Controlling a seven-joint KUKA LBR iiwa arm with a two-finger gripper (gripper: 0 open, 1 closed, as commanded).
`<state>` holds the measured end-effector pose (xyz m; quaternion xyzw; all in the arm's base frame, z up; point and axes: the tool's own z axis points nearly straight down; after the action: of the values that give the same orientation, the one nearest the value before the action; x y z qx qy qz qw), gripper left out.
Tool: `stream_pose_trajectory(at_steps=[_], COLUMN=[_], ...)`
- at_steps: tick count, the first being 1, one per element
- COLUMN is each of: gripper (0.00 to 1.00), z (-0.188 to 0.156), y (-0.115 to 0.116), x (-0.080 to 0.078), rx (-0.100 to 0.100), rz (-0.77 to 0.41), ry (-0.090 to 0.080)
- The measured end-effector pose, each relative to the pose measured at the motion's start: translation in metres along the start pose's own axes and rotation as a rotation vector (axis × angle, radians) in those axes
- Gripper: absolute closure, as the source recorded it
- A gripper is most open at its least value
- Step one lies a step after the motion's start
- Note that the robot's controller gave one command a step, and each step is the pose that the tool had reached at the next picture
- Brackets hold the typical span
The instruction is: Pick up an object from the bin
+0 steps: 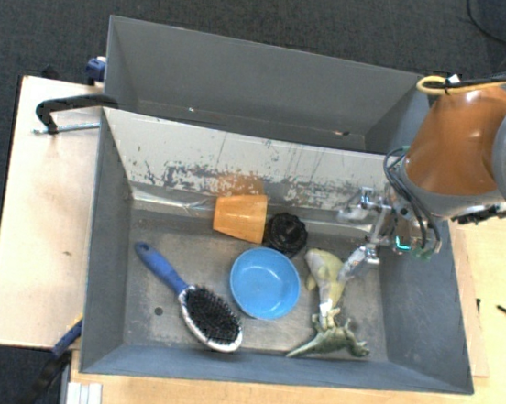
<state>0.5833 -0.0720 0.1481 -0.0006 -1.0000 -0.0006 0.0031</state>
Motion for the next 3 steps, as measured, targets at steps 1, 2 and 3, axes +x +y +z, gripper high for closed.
stream_pose_trajectory(at_steps=[1, 2, 3], gripper=[0.0, 0.0, 0.0], z=[0.051, 0.047, 0.047], y=[0.013, 0.018, 0.001], x=[0.051, 0.016, 0.008], rx=[0.007, 0.0, 0.0], rz=[-0.249, -0.056, 0.079], ry=[-0.051, -0.014, -0.012])
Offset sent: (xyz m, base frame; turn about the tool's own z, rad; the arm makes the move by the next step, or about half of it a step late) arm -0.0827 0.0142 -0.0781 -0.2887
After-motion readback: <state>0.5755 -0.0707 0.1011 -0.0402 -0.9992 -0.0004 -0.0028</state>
